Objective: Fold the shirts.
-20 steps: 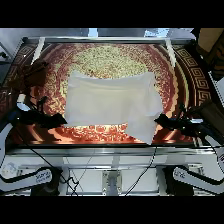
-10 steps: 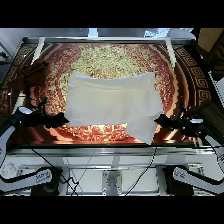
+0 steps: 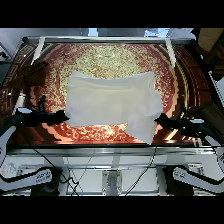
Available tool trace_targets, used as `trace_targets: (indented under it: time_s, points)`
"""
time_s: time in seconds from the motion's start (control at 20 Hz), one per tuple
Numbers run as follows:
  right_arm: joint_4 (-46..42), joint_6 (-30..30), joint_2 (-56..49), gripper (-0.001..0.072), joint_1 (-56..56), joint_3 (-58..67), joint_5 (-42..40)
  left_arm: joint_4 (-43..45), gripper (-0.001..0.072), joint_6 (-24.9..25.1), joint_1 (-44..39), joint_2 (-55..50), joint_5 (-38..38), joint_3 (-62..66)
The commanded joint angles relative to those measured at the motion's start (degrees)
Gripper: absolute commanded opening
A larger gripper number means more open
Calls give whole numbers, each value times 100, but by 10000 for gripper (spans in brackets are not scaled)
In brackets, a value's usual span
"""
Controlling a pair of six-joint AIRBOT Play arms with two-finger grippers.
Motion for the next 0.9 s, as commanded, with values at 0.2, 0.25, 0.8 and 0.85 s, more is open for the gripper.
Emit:
trace_targets:
  time_s: [0.2, 0.25, 0.8, 0.85]
  points:
    - [1974, -1257, 584, 25, 0, 192, 927, -2551, 14, 1279, 2, 9, -1958, 796]
    - [1965, -1252, 754, 25, -2, 396, 946, -2557, 14, 1259, 4, 11, -2138, 1119]
    - [1252, -313, 1908, 24, -1003, 4203, 935, -2583, 13, -103, 166, 24, -2500, 5748]
    - [992, -210, 1956, 24, -1073, 4616, 1152, -2583, 13, -286, 199, 28, -2531, 6262]
